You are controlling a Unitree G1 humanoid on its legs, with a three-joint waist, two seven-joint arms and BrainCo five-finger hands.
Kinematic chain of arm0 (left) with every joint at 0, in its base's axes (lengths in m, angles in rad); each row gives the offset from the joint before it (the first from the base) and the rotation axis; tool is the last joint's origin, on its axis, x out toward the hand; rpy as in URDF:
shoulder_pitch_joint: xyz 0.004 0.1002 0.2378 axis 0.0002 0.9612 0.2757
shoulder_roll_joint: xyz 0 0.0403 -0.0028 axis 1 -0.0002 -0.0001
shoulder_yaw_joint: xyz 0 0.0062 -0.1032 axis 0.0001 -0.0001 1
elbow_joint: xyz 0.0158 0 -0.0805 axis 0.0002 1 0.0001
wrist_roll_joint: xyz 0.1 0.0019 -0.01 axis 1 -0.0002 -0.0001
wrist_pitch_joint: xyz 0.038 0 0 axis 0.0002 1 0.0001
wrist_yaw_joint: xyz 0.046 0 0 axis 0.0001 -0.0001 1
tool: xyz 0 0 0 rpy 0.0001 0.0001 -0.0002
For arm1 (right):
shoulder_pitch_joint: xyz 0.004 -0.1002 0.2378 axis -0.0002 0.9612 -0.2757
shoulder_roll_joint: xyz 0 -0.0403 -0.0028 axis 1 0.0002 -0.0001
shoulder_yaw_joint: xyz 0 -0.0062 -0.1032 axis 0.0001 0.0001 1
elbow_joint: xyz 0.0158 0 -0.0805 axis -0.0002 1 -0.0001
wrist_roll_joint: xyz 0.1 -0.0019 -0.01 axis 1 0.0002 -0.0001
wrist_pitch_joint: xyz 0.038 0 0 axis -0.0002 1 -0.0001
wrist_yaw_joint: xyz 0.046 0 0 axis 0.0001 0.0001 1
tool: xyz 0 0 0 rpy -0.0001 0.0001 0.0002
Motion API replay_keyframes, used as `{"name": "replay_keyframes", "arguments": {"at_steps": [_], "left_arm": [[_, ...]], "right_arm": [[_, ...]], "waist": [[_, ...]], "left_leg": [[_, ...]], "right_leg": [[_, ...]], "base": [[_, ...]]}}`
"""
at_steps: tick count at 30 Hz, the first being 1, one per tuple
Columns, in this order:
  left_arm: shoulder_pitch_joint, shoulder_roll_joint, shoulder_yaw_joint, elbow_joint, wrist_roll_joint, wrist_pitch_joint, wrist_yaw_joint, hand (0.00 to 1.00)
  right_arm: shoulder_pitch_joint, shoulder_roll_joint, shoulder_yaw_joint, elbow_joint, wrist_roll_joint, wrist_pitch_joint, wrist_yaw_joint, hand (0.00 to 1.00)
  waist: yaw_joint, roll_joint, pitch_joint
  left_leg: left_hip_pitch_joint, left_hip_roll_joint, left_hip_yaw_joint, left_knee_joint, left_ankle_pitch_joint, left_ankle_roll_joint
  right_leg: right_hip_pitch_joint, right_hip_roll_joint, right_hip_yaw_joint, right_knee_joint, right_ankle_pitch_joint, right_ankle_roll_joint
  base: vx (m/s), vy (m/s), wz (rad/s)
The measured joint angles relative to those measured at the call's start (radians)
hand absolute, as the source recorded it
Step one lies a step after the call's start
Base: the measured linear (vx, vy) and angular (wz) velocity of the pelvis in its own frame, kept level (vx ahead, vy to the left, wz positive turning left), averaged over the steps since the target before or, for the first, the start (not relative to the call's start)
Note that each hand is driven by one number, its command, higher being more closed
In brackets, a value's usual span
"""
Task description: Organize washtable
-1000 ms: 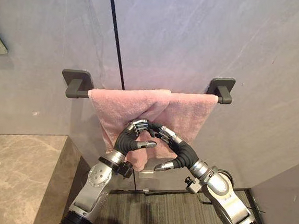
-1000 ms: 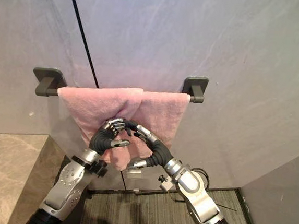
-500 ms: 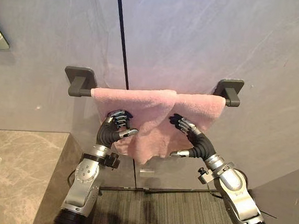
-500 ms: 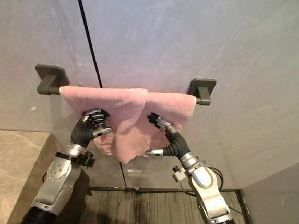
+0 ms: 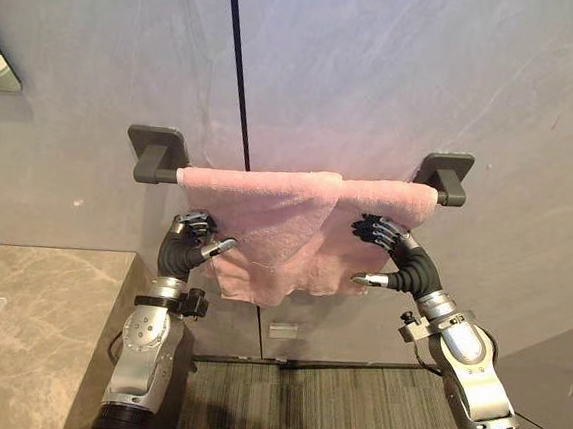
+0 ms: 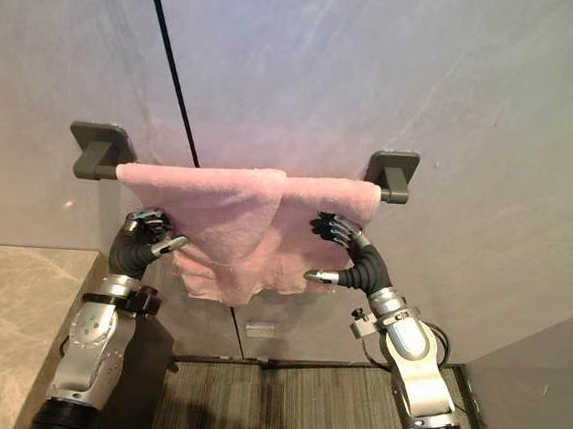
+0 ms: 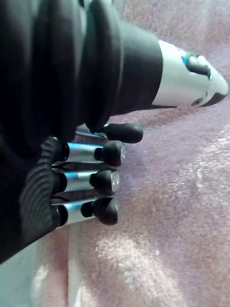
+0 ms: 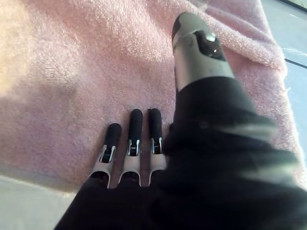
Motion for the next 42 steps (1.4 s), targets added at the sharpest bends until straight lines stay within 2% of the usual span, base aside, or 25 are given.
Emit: {"name": "replay_keyframes", "arguments": {"at_steps": [15, 25, 29, 38, 42], "left_arm": [[0.067, -0.003, 0.092, 0.007, -0.001, 0.0, 0.035, 0.0], [0.132, -0.047, 0.103, -0.013, 0.029, 0.001, 0.013, 0.0], [0.171, -0.082, 0.102, -0.031, 0.052, 0.002, 0.011, 0.0], [0.222, -0.116, 0.106, -0.031, 0.047, 0.007, 0.011, 0.0], [0.238, -0.124, 0.114, -0.008, 0.047, 0.007, 0.013, 0.0]], "right_arm": [[0.051, 0.018, -0.143, 0.001, -0.029, -0.013, -0.033, 0.0], [0.107, 0.106, -0.216, -0.006, -0.037, -0.013, -0.052, 0.0], [0.16, 0.156, -0.224, -0.065, -0.026, -0.014, -0.054, 0.0], [0.223, 0.24, -0.264, -0.158, 0.016, -0.023, -0.052, 0.0], [0.256, 0.282, -0.318, -0.172, 0.012, -0.04, -0.085, 0.0]], "waist": [[-0.002, 0.0, -0.001], [-0.003, 0.001, -0.004], [-0.004, 0.005, -0.026], [-0.005, 0.005, -0.026], [-0.005, 0.005, -0.026]], "left_leg": [[-0.009, -0.001, -0.013, -0.006, 0.002, 0.0], [-0.009, 0.001, -0.013, -0.006, 0.002, 0.0], [-0.015, 0.001, -0.014, -0.005, 0.001, -0.001], [-0.016, 0.003, -0.014, -0.001, 0.001, -0.001], [-0.016, 0.002, -0.014, -0.001, 0.001, -0.002]], "right_leg": [[0.002, 0.0, -0.012, -0.015, 0.0, 0.0], [0.002, -0.001, -0.012, -0.016, 0.0, 0.0], [-0.002, -0.002, -0.012, -0.018, 0.0, 0.0], [-0.001, -0.001, -0.011, -0.017, 0.0, 0.0], [-0.001, -0.002, -0.011, -0.017, 0.0, 0.0]], "base": [[-0.01, -0.003, 0.02], [-0.03, -0.006, 0.0], [0.0, 0.0, 0.0], [0.0, 0.0, 0.0], [0.0, 0.0, 0.0]]}}
